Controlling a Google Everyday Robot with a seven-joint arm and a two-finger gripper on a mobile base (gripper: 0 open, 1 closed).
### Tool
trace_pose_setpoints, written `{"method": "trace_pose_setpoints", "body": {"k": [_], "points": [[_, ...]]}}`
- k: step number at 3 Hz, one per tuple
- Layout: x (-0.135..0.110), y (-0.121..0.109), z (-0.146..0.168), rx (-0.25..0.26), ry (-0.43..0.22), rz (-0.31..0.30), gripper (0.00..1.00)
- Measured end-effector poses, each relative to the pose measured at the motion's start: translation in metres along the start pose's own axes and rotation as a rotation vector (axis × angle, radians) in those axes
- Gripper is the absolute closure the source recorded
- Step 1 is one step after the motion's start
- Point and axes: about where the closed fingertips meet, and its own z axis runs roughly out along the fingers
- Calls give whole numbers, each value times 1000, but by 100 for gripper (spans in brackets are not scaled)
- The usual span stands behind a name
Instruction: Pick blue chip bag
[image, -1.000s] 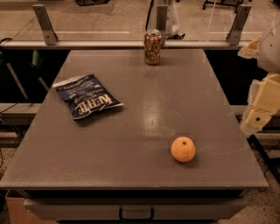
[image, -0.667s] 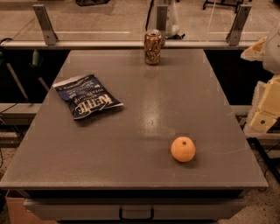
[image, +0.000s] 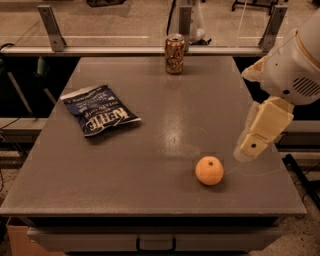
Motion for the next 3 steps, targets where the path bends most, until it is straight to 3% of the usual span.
{"method": "trace_pose_setpoints", "body": {"k": [1, 2, 3], "points": [[-5, -1, 5, 3, -7, -6, 0], [-47, -8, 32, 10, -87, -36, 0], [-121, -16, 80, 15, -204, -66, 0]]}}
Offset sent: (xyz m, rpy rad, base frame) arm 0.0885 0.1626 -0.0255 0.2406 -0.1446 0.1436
